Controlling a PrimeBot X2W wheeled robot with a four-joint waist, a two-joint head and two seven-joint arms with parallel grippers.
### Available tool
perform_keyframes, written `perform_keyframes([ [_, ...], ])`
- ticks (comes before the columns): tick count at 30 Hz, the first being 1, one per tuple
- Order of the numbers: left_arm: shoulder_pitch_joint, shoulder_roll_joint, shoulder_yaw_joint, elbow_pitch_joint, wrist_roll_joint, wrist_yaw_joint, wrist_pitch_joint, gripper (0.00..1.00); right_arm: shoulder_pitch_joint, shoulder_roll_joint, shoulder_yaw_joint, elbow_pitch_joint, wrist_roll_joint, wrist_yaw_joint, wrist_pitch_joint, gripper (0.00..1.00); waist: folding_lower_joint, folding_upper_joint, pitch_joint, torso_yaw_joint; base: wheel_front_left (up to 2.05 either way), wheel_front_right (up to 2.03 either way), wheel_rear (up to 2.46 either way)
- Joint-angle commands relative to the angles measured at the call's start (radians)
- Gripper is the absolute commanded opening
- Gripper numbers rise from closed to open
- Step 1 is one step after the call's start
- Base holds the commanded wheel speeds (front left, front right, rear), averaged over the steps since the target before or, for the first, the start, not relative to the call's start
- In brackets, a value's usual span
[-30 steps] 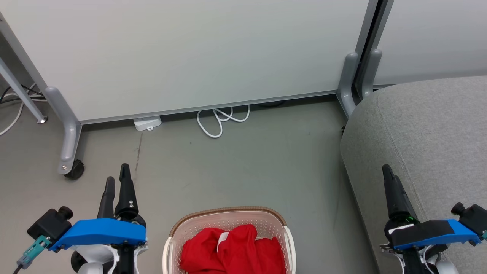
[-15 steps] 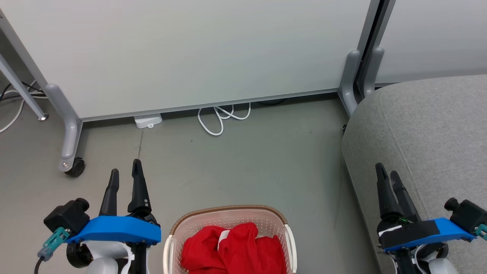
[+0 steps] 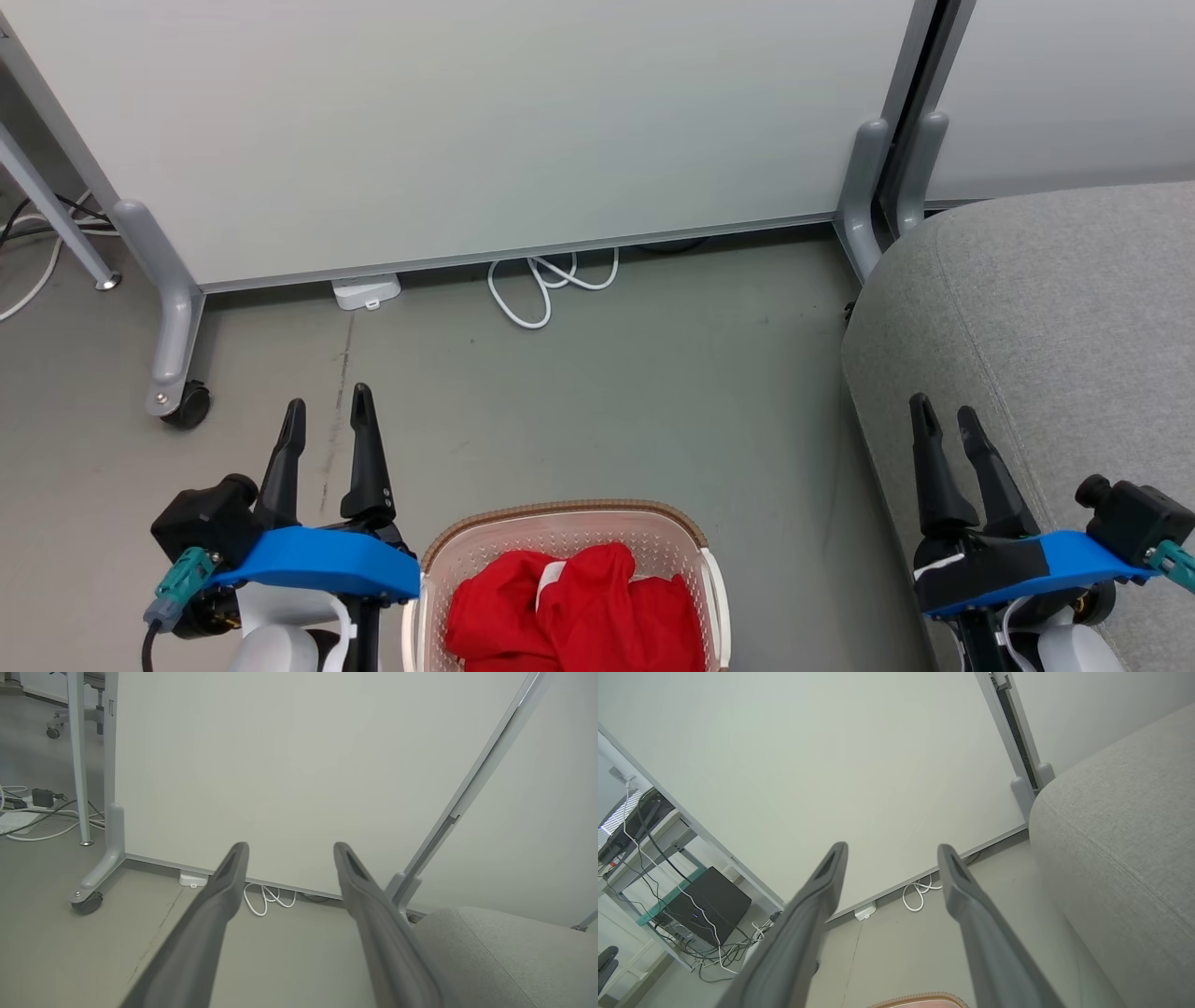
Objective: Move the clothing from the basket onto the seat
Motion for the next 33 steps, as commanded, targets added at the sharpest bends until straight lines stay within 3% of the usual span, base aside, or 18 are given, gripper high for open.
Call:
perform_keyframes([
  [1,-0.023,0.007,-0.004,-0.005,0.029,0.004,-0.011,1.0,-0.023,-0.008,0.003,-0.006,-0.024,0.002,-0.011,1.0,0.0,0.0,0.0,0.0,0.0,0.0,0.0],
  [33,-0.041,0.03,-0.089,0.02,0.323,0.04,-0.082,1.0,-0.038,-0.01,-0.003,0.054,-0.352,0.002,-0.083,1.0,0.0,0.0,0.014,0.008,0.0,0.0,0.0],
])
